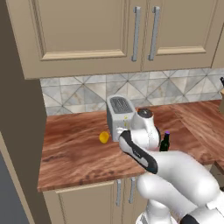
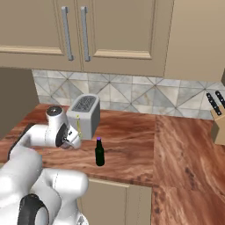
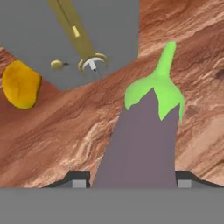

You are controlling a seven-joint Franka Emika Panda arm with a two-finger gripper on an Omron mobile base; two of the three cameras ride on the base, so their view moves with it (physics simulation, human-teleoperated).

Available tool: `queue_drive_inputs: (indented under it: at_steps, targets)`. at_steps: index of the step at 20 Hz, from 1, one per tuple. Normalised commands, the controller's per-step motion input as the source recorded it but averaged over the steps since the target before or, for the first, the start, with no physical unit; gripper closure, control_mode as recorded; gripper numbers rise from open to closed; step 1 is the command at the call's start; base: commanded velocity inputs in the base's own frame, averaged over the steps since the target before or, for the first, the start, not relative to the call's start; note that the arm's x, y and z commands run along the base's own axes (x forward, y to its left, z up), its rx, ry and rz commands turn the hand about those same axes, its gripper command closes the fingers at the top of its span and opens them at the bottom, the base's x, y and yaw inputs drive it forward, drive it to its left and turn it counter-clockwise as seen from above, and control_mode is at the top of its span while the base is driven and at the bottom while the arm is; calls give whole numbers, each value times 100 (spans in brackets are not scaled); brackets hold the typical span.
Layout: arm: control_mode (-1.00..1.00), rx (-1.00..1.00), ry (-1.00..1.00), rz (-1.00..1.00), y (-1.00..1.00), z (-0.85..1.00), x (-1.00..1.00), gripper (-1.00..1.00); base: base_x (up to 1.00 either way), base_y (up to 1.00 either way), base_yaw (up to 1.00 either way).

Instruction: Place the beer on the top shelf of the fridge to keep it out of children's reach, and place the eggplant and mango on lower shelves for easy access.

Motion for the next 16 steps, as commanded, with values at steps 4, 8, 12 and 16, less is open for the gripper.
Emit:
queue_drive_inputs:
  at_steps: [4,8,12,16]
  targets:
    - [-100,8,-41,26,-38,95,-93,100,0,0,0]
    - [-100,0,-26,13,0,100,-73,100,0,0,0]
    - [-100,-8,-6,8,7,100,-71,100,0,0,0]
    - [-100,-17,0,12,0,67,-59,100,0,0,0]
